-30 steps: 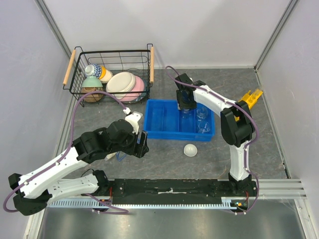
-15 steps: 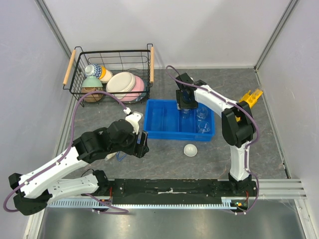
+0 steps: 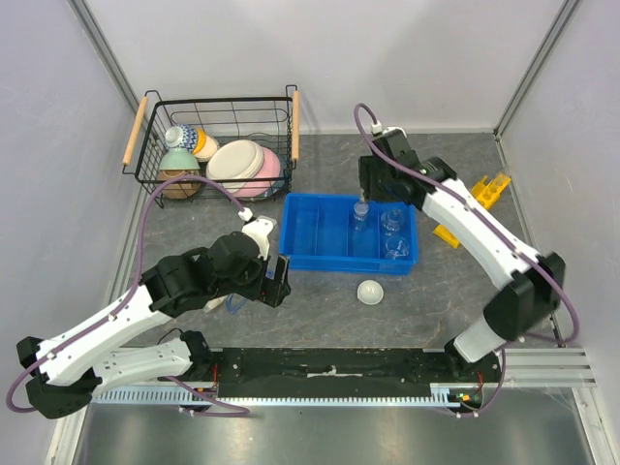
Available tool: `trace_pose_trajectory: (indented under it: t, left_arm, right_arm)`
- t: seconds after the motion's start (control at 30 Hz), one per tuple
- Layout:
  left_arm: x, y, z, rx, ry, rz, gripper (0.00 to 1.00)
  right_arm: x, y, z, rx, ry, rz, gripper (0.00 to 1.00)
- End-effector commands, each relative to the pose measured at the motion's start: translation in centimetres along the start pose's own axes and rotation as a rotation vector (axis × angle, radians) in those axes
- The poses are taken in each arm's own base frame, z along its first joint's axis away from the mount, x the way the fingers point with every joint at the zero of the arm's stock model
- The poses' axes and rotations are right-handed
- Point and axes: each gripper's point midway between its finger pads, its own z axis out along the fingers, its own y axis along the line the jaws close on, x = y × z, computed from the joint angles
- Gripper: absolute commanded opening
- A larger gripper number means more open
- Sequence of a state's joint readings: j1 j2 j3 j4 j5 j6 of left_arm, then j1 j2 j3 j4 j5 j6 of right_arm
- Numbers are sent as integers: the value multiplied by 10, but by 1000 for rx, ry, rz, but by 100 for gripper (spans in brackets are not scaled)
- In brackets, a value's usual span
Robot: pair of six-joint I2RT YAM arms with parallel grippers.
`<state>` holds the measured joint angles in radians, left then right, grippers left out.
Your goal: Organize the chemistry lab equipment
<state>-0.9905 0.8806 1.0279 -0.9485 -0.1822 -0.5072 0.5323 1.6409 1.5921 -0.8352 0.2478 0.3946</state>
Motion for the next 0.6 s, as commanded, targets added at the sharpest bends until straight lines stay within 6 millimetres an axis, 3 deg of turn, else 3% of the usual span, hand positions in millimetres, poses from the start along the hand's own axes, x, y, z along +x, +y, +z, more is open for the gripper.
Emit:
trace_pose_trajectory:
  t: [0.0, 0.13, 0.27, 0.37, 0.57]
  left_arm:
    - [-8, 1, -6, -13, -36, -25, 96]
    - [-9, 5, -7, -35, -50, -53, 100]
    - [-3, 7, -6, -40, -44, -88, 100]
    - [3, 9, -3, -49, -37, -117, 100]
    - [13, 30, 0, -160, -41, -192, 98]
  right_arm:
    - [25, 2, -38, -54, -3, -1, 70]
    - [54, 7, -63, -119, -7, -1, 74]
    - [98, 8, -66, -122, 41, -27, 77]
    - [124, 19, -68, -161, 66, -46, 77]
    - [161, 67, -70, -292, 98, -100, 77]
